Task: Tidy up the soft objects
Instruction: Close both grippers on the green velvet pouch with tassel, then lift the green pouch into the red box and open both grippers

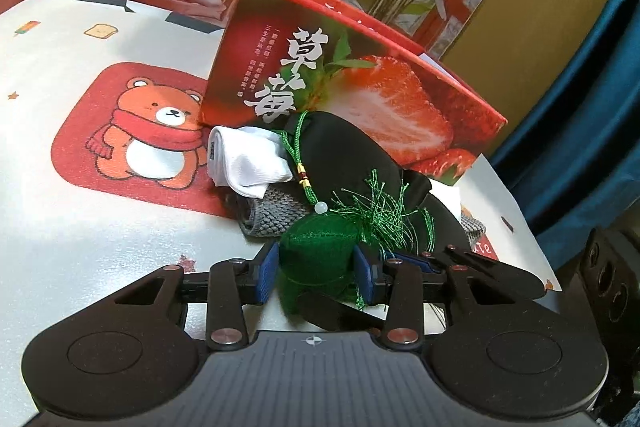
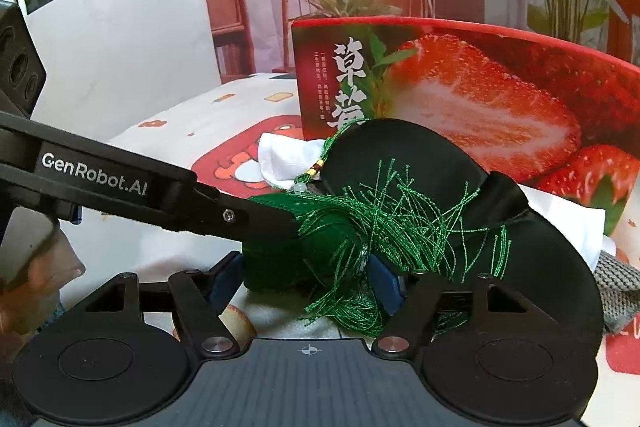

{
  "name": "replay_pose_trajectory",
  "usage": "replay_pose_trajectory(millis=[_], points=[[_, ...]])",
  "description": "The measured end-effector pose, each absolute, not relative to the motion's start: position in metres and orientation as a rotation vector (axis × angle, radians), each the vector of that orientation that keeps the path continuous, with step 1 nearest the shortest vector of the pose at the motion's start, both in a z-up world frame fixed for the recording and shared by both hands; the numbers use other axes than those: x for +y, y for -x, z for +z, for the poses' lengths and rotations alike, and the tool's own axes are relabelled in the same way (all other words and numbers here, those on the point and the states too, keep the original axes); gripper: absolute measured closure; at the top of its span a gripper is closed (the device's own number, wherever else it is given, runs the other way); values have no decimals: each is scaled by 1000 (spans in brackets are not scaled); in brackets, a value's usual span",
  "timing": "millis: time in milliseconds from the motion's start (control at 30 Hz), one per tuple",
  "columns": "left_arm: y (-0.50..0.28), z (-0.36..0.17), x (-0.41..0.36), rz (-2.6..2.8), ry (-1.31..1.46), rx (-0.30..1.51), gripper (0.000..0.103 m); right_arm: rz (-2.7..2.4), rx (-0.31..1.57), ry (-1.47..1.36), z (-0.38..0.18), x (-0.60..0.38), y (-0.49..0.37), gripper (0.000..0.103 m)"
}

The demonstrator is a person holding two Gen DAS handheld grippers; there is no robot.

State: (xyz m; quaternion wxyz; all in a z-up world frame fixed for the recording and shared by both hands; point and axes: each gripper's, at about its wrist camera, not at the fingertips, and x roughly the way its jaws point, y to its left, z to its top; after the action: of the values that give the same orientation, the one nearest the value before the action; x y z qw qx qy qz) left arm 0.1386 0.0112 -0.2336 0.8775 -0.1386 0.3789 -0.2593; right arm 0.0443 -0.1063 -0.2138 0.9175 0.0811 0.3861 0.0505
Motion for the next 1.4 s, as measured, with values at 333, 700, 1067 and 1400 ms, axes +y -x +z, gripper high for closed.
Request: replay_pose_trajectory(millis=[333,700,1067,1400], points=[[-132,-227,8,-554,261,770,61,108,795,-103,-212,-98,-46,43],[-116,-184,10,-573,248,640,61,103,675,-81,-175,-98,-38,43],[-108,-119,15,-581,235,494,61,114,518,-31,-106,-100,-47,44],[-144,-43,-2,-625,207,378,62,126,402,-35,-41,-140,-85,45]])
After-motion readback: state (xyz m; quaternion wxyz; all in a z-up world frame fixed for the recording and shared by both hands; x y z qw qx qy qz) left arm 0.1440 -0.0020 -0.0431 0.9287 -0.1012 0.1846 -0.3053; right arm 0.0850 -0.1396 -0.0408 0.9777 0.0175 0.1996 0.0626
